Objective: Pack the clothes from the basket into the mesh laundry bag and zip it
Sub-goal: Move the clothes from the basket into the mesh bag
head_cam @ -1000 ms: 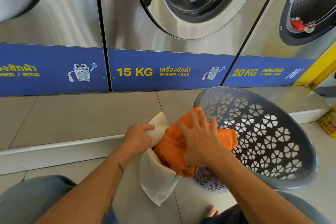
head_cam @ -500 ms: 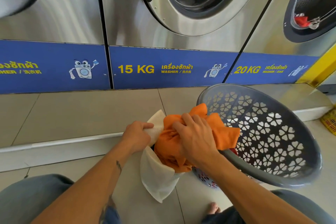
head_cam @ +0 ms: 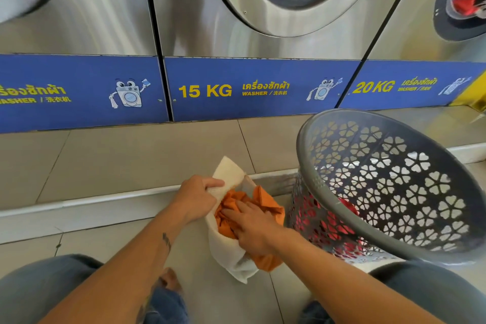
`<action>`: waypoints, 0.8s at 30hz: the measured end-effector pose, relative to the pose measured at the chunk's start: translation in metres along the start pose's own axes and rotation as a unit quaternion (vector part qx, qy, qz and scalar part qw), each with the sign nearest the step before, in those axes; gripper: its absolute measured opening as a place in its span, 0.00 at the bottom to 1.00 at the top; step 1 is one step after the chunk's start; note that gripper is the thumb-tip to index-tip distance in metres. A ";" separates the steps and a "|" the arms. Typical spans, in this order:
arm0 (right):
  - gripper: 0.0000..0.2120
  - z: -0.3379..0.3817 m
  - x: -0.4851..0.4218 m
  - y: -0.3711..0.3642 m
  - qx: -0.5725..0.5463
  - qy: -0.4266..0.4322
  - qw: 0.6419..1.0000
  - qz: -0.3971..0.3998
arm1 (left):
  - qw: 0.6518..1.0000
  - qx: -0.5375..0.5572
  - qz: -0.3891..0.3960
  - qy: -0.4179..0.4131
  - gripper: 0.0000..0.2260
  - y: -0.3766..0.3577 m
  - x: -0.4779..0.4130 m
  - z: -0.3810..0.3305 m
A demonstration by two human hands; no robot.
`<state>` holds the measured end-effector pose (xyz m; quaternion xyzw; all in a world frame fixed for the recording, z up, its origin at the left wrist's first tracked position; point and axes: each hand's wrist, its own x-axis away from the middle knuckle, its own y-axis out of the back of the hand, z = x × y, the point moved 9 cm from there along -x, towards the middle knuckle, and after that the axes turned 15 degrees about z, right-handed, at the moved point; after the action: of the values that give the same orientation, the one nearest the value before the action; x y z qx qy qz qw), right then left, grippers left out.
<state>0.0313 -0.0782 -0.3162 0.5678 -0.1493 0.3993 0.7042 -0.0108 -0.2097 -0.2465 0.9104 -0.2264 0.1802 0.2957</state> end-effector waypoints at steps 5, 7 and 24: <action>0.30 -0.031 -0.018 -0.006 -0.034 -0.058 0.997 0.031 | 0.998 -0.008 0.040 -0.048 0.22 -0.014 -0.003 -0.013; 0.30 -0.045 -0.019 -0.004 -0.067 -0.072 0.995 0.025 | 0.998 -0.017 0.028 -0.050 0.21 -0.012 -0.005 -0.012; 0.45 -0.064 0.026 -0.012 -0.081 -0.183 0.980 -0.014 | 0.999 -0.032 -0.016 0.022 0.27 -0.004 -0.024 0.004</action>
<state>0.0409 -0.0101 -0.3269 0.5744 -0.2992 0.2656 0.7141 -0.0274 -0.2021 -0.2627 0.8998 -0.2107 0.1886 0.3321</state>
